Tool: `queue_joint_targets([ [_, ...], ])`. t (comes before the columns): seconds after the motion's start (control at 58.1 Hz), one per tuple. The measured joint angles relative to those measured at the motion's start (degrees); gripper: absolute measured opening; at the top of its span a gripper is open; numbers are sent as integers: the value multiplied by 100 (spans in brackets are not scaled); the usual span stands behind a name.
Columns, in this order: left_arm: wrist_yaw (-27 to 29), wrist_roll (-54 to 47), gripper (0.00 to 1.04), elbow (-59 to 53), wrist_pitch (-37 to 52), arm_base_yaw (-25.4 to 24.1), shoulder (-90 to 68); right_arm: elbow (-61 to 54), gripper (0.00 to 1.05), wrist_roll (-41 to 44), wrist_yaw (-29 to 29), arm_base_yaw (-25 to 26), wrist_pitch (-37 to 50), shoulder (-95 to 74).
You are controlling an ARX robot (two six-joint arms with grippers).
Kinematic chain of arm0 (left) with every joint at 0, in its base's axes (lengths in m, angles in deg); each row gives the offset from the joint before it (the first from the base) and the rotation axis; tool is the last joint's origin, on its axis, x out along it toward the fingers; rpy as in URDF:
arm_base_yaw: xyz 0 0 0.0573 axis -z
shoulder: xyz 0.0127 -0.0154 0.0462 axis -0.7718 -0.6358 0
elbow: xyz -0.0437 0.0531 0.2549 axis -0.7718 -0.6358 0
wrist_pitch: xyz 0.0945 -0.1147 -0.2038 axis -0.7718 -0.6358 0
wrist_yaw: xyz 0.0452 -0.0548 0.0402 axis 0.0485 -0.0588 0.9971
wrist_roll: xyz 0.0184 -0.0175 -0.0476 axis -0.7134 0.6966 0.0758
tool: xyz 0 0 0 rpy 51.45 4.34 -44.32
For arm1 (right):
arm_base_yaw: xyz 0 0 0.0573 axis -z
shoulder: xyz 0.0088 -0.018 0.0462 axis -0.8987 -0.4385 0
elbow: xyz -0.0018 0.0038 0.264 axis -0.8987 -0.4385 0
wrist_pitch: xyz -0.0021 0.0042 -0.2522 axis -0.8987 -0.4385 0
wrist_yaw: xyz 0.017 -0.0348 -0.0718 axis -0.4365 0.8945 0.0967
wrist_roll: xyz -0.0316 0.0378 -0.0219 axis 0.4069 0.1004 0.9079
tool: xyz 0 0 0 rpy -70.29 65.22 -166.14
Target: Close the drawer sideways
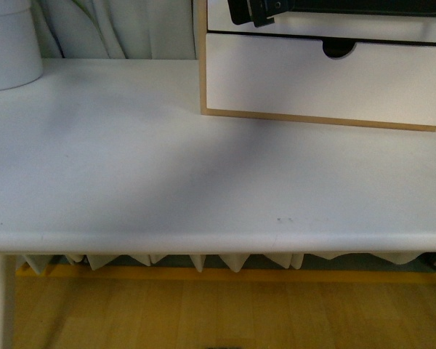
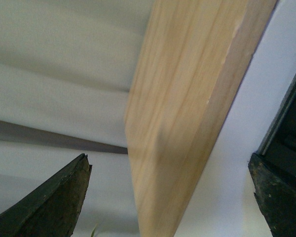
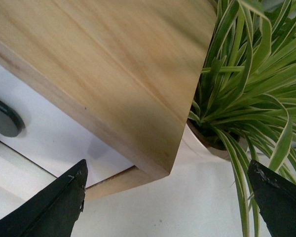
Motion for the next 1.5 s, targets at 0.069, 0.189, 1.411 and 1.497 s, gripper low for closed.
queue_joint_targets([
  [0.069, -11, -48, 98, 2, 63, 22, -17, 11, 95, -48, -20, 4, 2, -4],
  [0.189, -57, -44, 98, -55, 131, 37, 2, -7, 95, -151, -181, 15, -129, 57],
  [1.411, -505, 3904, 98, -6953, 310, -2105, 6349, -4964, 95, -2323, 859, -420, 619, 6247],
  [1.497, -522, 4024, 98, -6955, 310, -2105, 6360, -4964, 95, -2389, 857, -424, 629, 6258],
])
